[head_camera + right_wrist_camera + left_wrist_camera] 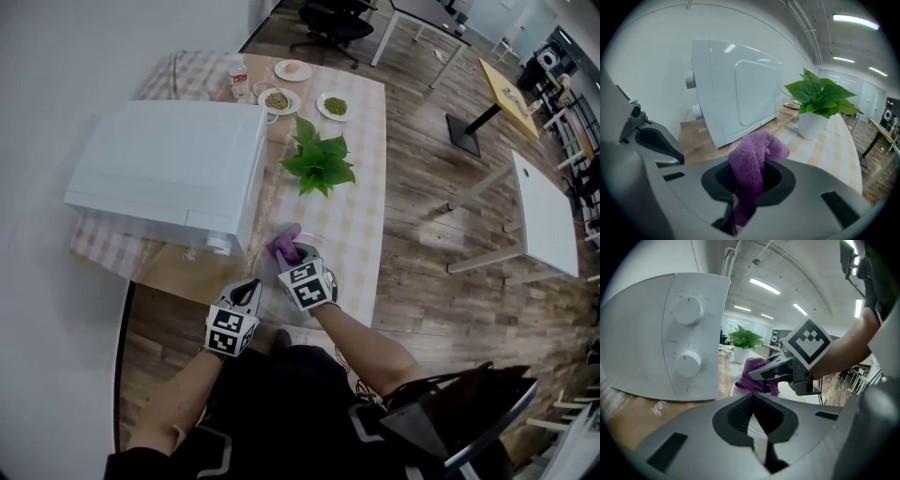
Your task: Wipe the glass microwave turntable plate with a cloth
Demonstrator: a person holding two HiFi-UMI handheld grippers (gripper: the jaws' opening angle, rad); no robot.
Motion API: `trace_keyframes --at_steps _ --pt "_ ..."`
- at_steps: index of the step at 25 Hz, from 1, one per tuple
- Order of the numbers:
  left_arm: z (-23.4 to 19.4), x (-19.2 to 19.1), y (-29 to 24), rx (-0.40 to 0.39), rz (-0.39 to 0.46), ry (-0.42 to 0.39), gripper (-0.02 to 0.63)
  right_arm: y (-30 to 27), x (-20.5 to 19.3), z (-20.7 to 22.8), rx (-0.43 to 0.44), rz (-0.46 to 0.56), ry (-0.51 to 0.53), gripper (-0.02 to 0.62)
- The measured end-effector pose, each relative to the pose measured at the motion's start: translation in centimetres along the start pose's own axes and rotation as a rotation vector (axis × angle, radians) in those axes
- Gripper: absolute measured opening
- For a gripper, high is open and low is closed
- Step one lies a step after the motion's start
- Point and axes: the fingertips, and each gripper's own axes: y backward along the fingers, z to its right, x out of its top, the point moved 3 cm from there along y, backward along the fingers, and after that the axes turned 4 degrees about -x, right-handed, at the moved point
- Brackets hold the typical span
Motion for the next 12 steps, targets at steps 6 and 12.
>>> trace_keyframes --at_steps 6,12 --pt "0.3 -2.9 -1.4 0.025 -0.060 0.009 0.006 -1.3 0.0 -0.2 0.013 -0.024 0.009 0.066" --pt "0.9 -4.7 -2.6 0.046 -0.095 0.017 0.006 -1.5 -0.3 0.2 0.037 -0.022 0.035 0.066"
